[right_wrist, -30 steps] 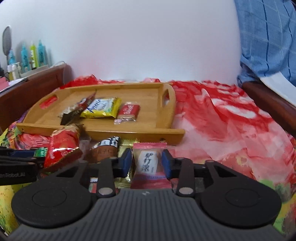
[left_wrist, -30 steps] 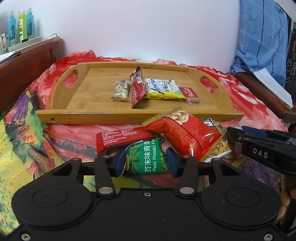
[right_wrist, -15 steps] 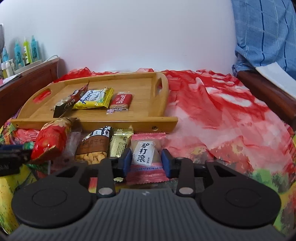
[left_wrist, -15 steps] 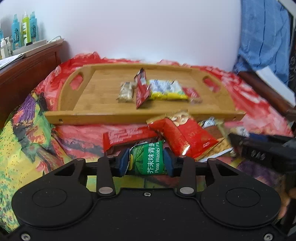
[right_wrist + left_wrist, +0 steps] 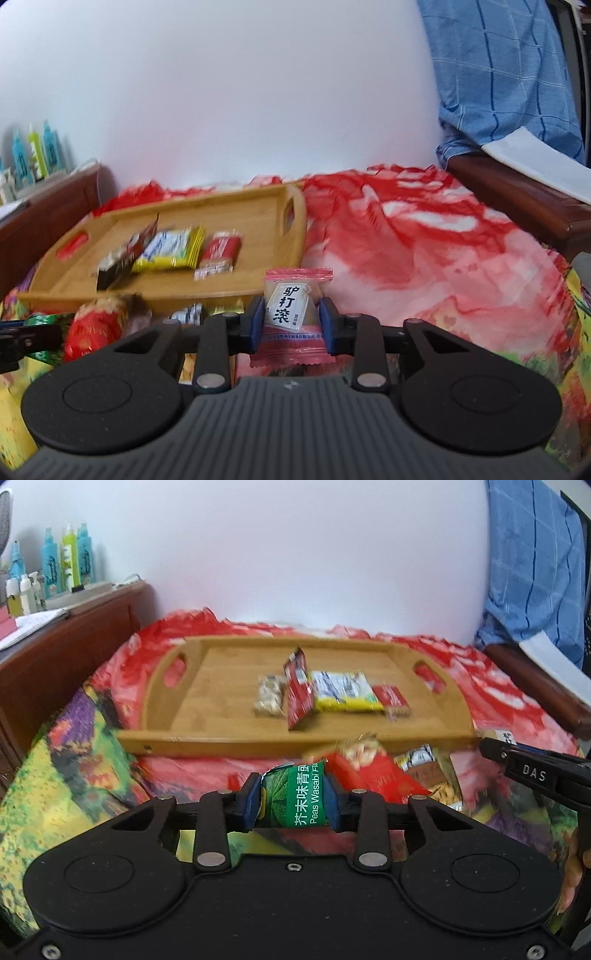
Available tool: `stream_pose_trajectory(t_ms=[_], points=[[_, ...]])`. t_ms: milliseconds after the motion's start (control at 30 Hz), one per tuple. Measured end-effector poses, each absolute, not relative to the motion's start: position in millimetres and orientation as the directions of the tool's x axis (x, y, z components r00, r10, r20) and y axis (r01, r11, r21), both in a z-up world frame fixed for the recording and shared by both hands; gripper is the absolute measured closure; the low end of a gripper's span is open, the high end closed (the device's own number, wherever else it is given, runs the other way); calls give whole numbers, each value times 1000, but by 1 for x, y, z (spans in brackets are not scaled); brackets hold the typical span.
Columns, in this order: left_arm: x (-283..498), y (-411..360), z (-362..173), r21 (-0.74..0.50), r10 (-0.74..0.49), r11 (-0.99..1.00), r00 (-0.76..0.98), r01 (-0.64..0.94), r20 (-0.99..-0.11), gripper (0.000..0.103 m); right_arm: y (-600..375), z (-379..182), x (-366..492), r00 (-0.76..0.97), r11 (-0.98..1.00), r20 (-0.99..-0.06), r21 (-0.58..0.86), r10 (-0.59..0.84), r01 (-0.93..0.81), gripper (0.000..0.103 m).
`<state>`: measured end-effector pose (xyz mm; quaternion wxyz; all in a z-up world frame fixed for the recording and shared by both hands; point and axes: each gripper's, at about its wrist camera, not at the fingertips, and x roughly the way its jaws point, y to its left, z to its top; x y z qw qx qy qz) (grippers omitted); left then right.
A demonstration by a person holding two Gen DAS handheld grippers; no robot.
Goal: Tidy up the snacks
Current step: 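Carry the pink packet onto the tray with the right tool while the left carries the green packet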
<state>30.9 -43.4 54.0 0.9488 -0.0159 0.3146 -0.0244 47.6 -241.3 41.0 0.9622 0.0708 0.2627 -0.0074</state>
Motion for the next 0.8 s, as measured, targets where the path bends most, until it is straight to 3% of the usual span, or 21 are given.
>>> stream_pose_trajectory(t_ms=[333, 800], points=[[59, -15, 83, -44, -1, 999, 833, -28, -553, 70, -237, 64, 73, 890, 987, -452, 160, 64, 11, 67], [155, 15, 78, -110, -11, 991, 782, -73, -623, 70, -218, 52, 154, 831, 986, -537, 154, 143, -70, 67]])
